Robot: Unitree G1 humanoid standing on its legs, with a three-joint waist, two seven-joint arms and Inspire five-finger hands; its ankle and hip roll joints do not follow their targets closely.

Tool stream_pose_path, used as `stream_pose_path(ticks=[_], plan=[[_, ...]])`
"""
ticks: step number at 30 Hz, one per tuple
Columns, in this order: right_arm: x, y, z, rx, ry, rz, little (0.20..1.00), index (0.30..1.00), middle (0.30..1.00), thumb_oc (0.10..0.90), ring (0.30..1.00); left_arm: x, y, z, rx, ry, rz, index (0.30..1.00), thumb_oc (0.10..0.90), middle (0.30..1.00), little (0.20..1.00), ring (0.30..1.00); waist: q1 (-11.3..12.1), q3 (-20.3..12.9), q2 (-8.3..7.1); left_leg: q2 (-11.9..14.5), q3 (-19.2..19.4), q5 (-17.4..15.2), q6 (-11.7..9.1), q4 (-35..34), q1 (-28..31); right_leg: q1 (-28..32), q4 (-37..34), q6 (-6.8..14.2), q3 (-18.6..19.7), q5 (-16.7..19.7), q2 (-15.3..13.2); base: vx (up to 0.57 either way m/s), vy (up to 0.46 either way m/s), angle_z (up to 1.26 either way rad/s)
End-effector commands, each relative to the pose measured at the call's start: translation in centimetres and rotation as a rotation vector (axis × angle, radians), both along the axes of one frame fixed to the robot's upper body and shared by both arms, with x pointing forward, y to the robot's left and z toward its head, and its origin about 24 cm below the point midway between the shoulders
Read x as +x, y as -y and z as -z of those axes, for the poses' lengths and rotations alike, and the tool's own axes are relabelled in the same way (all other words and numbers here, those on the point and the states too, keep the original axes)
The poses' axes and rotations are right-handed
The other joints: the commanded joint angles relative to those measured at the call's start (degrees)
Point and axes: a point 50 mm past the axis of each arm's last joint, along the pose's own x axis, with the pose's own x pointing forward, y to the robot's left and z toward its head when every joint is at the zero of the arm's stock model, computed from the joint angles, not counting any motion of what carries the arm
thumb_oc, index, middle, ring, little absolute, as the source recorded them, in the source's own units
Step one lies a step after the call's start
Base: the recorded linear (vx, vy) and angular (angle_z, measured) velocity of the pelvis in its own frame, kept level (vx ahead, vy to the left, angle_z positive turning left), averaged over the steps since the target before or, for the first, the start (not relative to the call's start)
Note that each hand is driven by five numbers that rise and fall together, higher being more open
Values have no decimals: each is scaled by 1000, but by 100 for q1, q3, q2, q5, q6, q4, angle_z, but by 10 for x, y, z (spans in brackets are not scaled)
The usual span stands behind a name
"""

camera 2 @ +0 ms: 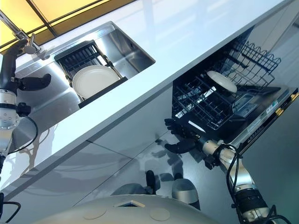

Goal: Pick up plates and place into dishwasher.

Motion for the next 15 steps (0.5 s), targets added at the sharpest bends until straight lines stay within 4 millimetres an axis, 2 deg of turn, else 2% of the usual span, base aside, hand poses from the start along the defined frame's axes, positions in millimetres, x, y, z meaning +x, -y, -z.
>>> stream_pose_path(ticks=[1,6,9,15], plan=[[14,-17,-35,24,231,-84,900,900,900,800,900,5,-7,-82,72,257,0,900,800,900,900,900,-39,40,-94,-481,71,-770,275,686,-182,-924,564,512,35,485,-315,40,32,-12],[8,-16,-28,5,232,-46,900,900,900,800,900,14,0,-92,84,256,17,900,800,900,900,900,-41,327,-165,-490,139,-757,275,950,-558,-1249,704,513,125,564,-331,-17,42,-9],[19,-18,-37,3,292,-40,900,900,900,800,900,24,11,-105,90,315,21,900,800,900,900,900,-20,629,-250,-443,211,-741,282,1215,-1036,-1677,885,477,198,539,-286,-261,4,1],[32,-22,-46,-13,364,-30,900,900,900,800,900,37,23,-125,100,353,32,900,800,900,900,900,13,988,-358,-359,280,-719,273,1470,-1469,-2118,1078,411,280,478,-196,-121,10,-7]])
